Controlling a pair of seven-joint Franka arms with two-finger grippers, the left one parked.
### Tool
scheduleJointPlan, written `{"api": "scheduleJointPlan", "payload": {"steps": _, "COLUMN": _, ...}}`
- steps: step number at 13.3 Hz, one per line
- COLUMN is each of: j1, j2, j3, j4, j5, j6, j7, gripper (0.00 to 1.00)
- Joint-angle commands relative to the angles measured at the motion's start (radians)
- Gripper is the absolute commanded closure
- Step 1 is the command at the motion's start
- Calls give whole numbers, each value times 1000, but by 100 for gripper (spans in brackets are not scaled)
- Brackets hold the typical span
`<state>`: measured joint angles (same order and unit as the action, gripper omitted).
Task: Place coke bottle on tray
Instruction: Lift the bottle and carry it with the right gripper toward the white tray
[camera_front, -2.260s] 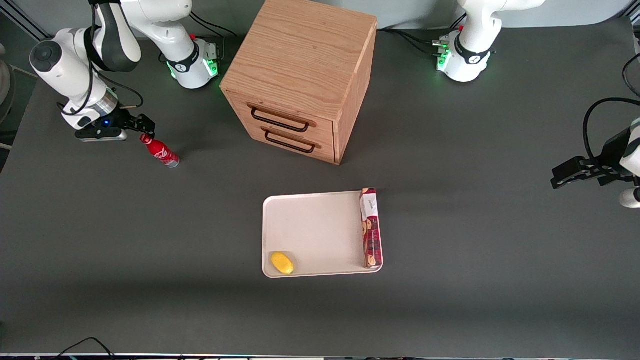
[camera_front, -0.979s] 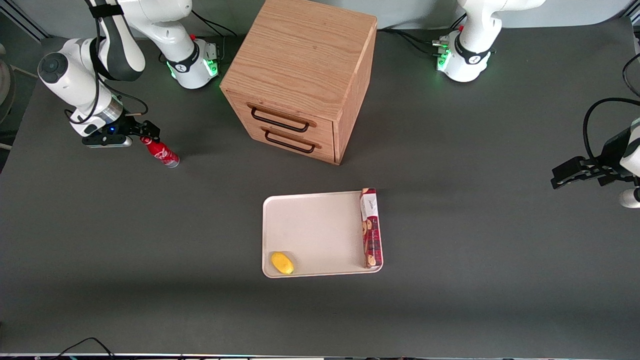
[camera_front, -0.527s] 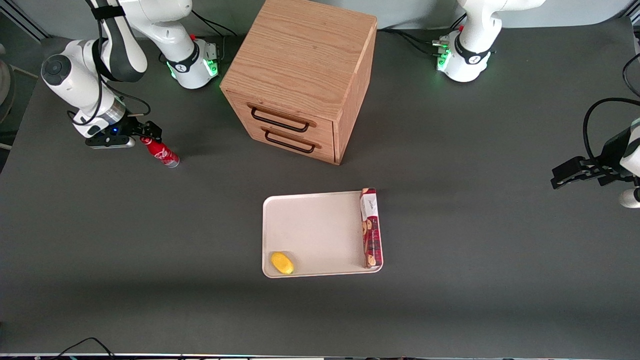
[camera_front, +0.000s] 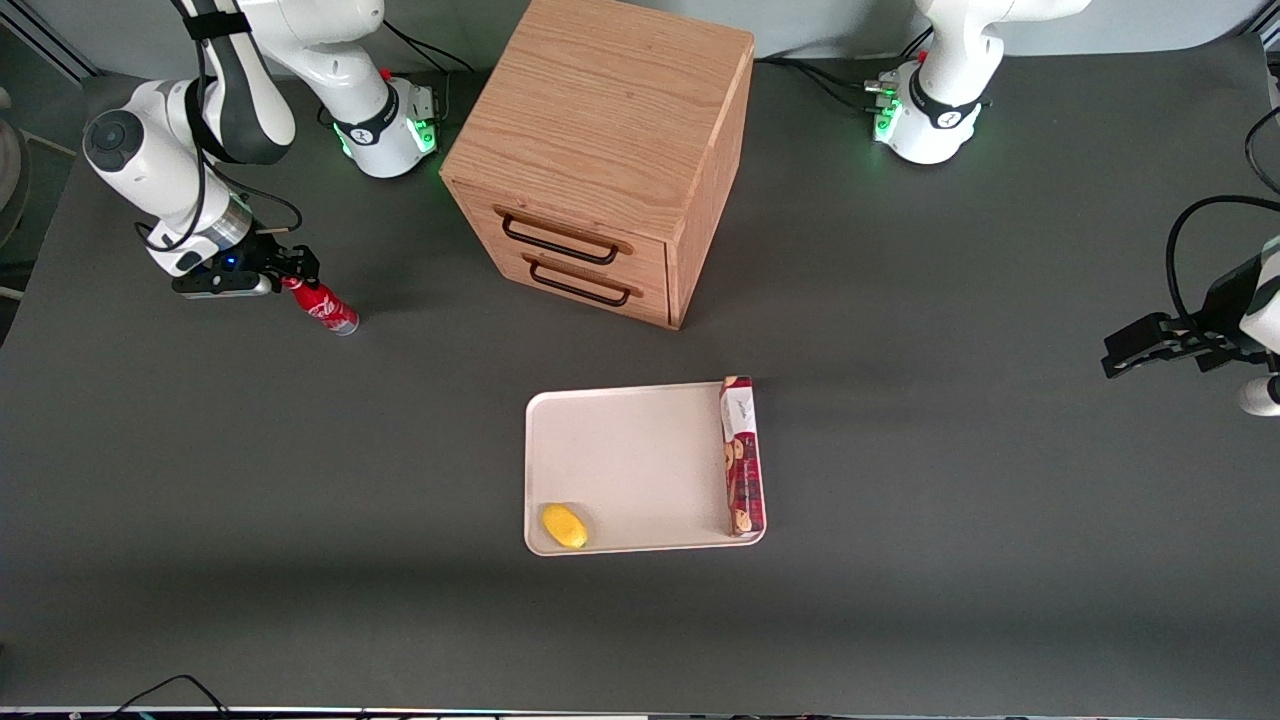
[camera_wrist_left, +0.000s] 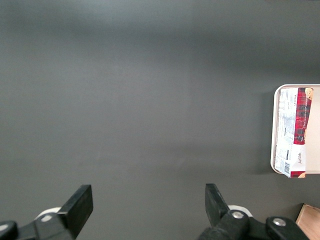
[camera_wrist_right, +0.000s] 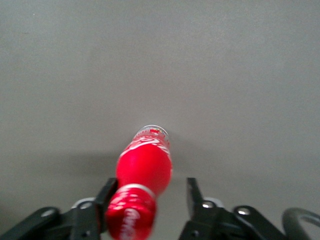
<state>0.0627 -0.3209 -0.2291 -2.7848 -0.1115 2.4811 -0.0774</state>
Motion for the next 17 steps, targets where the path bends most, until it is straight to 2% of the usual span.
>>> {"api": "scheduleJointPlan", "payload": {"steps": 1, "j1": 11, "j2": 2, "j3": -7, "j4": -6, "j5": 18, "j6": 21, "j7": -12, "gripper": 100}}
{"api": "scheduleJointPlan", "payload": {"steps": 5, "j1": 20, "j2": 0, "j3": -4, "j4": 7, "j5": 18, "j6": 18, "j7": -5, "gripper": 100}}
{"api": "scheduleJointPlan", "payload": {"steps": 9, "j1": 40, "j2": -1, "j3": 2, "j4": 213, "j5": 21, "j6": -279, "j7": -7, "gripper": 100}}
{"api": "scheduleJointPlan", "payload": {"steps": 14, "j1": 42, "j2": 0, "j3": 118, "j4": 583, "j5": 26, "j6": -634, "j7": -15, "gripper": 100}}
{"api": "scheduleJointPlan", "payload": {"steps": 17, "j1": 60, "j2": 20, "j3": 148, "j4": 706, "j5": 27, "j6": -720, "j7": -15, "gripper": 100}}
